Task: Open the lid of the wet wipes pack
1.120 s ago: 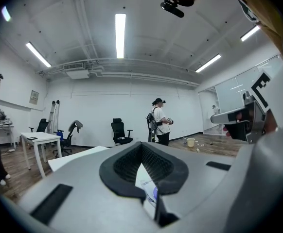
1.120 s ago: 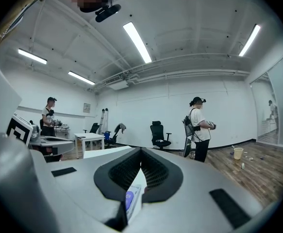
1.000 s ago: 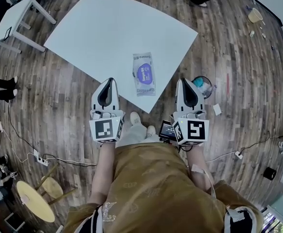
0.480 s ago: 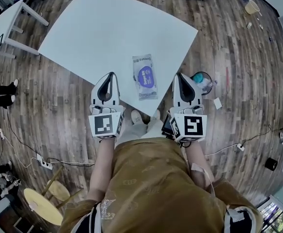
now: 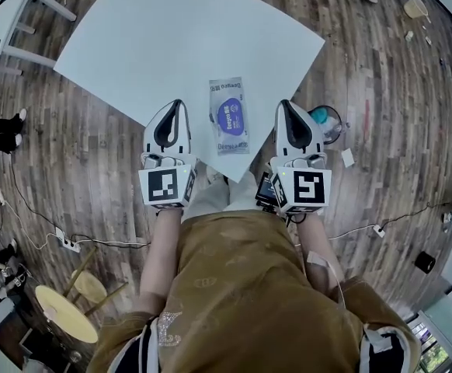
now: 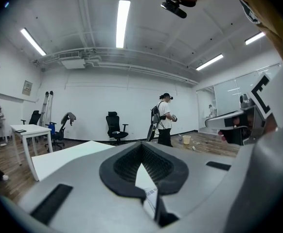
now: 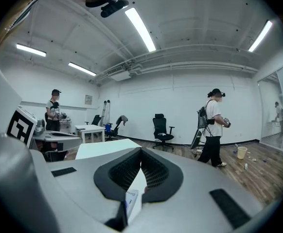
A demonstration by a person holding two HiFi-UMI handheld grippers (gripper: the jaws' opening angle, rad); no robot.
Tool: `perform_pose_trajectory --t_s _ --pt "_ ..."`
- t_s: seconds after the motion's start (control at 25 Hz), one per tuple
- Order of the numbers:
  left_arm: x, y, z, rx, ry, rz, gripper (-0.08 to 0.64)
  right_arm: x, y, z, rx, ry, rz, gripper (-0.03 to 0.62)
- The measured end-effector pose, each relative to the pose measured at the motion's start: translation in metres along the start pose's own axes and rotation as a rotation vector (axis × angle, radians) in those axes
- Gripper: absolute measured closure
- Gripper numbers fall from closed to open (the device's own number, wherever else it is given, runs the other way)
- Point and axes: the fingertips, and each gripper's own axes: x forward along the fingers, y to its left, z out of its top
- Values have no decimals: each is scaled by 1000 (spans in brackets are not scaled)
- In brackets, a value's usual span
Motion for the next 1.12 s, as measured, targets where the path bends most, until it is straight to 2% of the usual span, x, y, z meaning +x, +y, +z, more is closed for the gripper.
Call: perform_pose_trajectory --t_s 0.28,0.6,0.88,1.12 --pt "9 2 -25 -14 62 -15 558 18 9 -25 26 73 19 584" --pt "22 -7 -61 -44 143 -44 558 28 -2 -57 51 155 0 584" --pt "22 -15 -90 -53 208 -77 559 41 15 -94 125 253 78 584" --pt "24 -23 -110 -59 256 -102 558 48 23 -124 152 337 106 584"
